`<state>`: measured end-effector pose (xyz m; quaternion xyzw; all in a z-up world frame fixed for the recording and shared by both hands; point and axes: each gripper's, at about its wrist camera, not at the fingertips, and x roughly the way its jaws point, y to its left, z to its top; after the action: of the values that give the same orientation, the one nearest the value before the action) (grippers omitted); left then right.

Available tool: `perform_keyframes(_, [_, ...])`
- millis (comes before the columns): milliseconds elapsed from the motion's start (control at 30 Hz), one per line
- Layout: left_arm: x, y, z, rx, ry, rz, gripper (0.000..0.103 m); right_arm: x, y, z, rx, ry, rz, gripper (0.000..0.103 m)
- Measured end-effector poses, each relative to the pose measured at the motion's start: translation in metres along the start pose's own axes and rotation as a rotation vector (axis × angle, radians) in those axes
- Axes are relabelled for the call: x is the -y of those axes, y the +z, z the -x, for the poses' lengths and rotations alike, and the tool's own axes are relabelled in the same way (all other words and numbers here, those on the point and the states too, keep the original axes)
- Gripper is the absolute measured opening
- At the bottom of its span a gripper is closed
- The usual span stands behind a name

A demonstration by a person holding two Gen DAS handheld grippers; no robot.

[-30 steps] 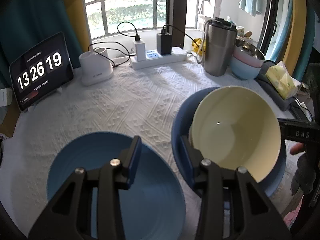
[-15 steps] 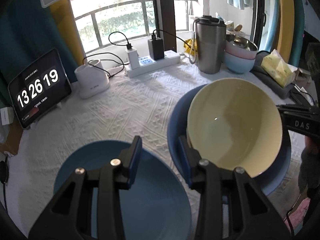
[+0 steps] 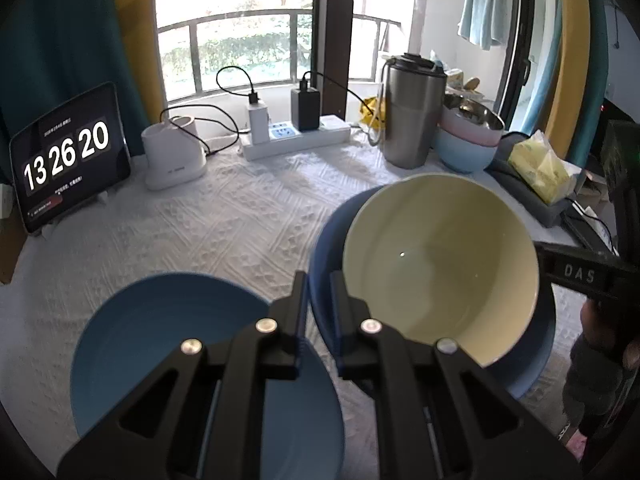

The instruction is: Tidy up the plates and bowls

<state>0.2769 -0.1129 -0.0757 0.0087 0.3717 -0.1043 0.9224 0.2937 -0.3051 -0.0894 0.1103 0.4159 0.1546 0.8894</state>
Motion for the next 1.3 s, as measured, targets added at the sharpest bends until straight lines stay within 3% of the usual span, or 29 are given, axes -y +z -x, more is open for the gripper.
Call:
perform_keyframes(867, [0.013, -0.002, 0.003, -0.01, -0.003, -0.013, 0.009, 0.006, -0.008, 0.013, -0.016, -0.034, -0.015, 0.012])
perform_keyframes(1067, [0.02, -0.005, -0.003, 0.012, 0.06, -0.056, 0.012, 0.001, -0.01, 0.008, -0.007, -0.073, 0.029, 0.012])
perform_keyframes(1300, [0.019, -0.006, -0.002, 0.036, 0.057, -0.04, 0.01, 0.007, -0.014, 0.008, 0.035, -0.061, -0.006, 0.014])
